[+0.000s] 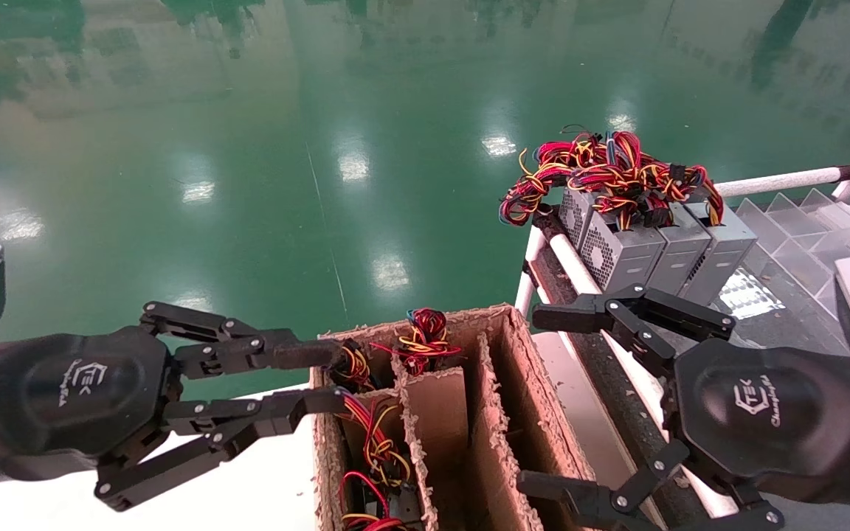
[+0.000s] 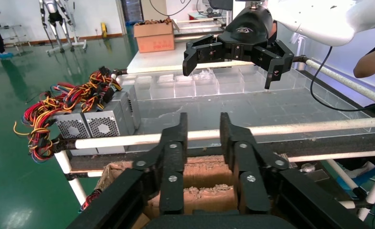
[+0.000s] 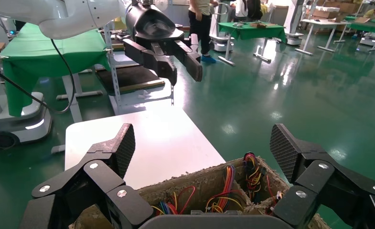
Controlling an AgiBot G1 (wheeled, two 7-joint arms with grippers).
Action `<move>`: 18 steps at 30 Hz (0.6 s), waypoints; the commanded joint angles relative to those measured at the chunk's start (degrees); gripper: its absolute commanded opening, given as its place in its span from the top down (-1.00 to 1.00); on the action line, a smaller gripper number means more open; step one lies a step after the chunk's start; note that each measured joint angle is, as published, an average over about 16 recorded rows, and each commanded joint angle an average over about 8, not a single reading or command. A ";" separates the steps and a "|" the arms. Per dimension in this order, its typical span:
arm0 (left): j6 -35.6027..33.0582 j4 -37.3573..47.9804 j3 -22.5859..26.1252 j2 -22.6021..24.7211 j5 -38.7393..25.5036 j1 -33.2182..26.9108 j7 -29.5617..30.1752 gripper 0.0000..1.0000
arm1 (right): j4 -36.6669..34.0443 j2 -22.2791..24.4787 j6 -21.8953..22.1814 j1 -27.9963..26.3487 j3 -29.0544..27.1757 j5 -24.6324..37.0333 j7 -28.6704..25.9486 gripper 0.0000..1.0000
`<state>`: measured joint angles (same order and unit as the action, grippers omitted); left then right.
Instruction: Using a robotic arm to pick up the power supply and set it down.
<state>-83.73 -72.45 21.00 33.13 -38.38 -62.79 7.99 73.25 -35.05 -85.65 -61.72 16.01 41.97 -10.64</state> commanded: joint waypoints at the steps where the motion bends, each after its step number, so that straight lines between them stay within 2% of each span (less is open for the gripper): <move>1: 0.00 0.00 0.00 0.00 0.00 0.00 0.00 1.00 | 0.00 0.00 0.00 0.00 0.00 0.00 0.00 -1.00; 13: 0.00 0.00 0.00 0.00 0.00 0.00 0.00 0.99 | 0.00 0.00 0.00 0.00 0.00 0.00 0.00 -1.00; 18: 0.00 0.00 0.00 0.00 0.00 0.00 0.00 -0.23 | 0.00 0.00 0.00 0.00 0.00 0.00 0.00 -1.00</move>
<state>-83.73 -72.45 21.00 33.13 -38.38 -62.79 7.99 73.25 -35.05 -85.65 -61.72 16.01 41.97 -10.64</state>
